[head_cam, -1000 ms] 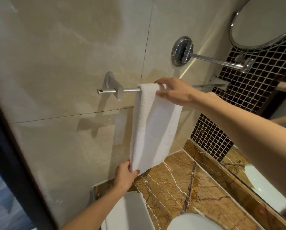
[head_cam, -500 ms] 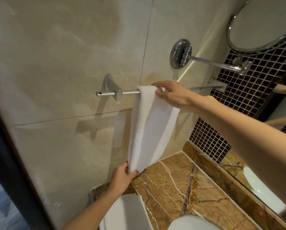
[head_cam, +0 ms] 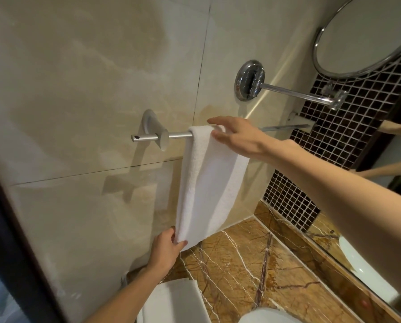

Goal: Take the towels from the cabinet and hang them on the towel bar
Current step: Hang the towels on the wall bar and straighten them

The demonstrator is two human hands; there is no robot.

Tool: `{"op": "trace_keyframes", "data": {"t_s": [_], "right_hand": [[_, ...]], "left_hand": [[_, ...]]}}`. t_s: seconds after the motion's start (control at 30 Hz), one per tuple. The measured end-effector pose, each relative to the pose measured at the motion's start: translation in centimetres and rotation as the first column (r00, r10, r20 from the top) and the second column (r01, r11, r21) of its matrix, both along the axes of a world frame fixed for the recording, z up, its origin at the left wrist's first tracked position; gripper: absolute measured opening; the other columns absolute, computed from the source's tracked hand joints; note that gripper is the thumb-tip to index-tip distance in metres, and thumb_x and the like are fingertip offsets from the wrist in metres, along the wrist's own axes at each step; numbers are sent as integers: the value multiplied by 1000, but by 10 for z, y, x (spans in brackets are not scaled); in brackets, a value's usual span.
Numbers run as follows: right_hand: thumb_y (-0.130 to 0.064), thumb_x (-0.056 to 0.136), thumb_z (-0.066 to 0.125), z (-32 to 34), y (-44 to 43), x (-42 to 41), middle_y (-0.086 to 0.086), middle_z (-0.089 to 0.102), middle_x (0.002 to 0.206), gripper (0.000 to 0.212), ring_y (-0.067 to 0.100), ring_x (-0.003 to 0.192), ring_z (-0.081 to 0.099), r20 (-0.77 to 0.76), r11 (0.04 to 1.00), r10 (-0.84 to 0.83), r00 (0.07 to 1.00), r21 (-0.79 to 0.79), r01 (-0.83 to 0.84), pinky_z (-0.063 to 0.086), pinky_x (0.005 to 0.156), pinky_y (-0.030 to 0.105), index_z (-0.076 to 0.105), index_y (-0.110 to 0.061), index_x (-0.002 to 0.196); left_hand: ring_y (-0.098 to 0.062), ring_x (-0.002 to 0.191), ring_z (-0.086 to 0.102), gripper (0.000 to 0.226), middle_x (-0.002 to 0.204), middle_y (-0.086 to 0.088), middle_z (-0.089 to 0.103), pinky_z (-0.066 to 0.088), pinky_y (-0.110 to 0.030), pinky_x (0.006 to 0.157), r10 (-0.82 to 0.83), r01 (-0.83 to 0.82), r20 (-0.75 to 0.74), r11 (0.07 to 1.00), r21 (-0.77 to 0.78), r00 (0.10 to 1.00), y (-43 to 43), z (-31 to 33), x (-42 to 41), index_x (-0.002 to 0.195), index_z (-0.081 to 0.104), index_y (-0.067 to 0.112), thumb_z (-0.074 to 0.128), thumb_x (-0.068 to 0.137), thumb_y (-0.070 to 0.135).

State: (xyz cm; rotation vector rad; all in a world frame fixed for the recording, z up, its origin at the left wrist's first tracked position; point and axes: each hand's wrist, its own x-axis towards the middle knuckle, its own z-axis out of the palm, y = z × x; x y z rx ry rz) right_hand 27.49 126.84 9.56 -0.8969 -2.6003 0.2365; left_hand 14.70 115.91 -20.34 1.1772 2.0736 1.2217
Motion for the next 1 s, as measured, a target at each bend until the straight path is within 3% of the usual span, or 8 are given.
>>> {"op": "trace_keyframes", "data": {"t_s": [0.07,0.23,0.43,0.6,0.7,0.83,1.0], "right_hand": [[-31,100,42,-2,1,-3,2,53,139,39,22,127,47,1,1000,12,1000,19,-12,33,104,32,52,-20,135],[-30,101,38,-7,9,-8,7,63,122,34,29,115,54,8,996,18,1000,88,-19,40,99,43,59,-18,125],[-28,101,39,-10,10,-5,16,66,114,35,34,108,57,-2,990,40,999,136,-39,44,93,44,63,-8,116],[-29,101,40,-11,15,2,6,63,127,36,23,118,55,-36,991,51,998,125,-46,41,98,34,62,-13,125],[-31,100,38,-13,21,8,13,67,113,37,29,107,58,-29,991,43,999,126,-39,44,94,40,64,-9,115],[-28,102,39,-12,32,16,10,66,119,35,27,114,56,-41,994,23,999,110,-18,39,99,37,64,-9,118],[-30,101,37,-13,55,32,9,66,119,37,31,113,57,-39,994,-4,999,105,8,40,100,39,65,-11,116]], "left_hand": [[-9,73,59,20,81,5,63,44,-13,59,1,-1,-15,1000,0,1000,2,1,1,93,61,13,74,81,21],[-13,76,63,25,83,2,66,56,-28,69,20,-20,-12,1000,-14,1000,5,1,-1,93,64,11,76,78,28],[-11,78,64,26,87,4,67,55,-25,71,14,-14,-30,1000,-9,999,7,-2,-1,98,66,12,74,80,29],[-10,79,62,29,87,6,65,54,-22,71,10,-10,-41,1000,-10,999,16,-1,5,103,66,12,74,80,28],[-12,79,63,30,87,6,65,54,-24,71,1,-2,-44,1000,-18,999,23,-1,12,105,66,13,74,81,28],[-12,84,63,32,99,3,70,52,-22,75,-22,20,-58,999,-34,998,37,1,22,110,66,14,73,82,28],[-14,83,63,30,97,3,70,50,-23,70,-42,35,-87,996,-82,995,59,7,34,107,67,17,73,81,31]]}}
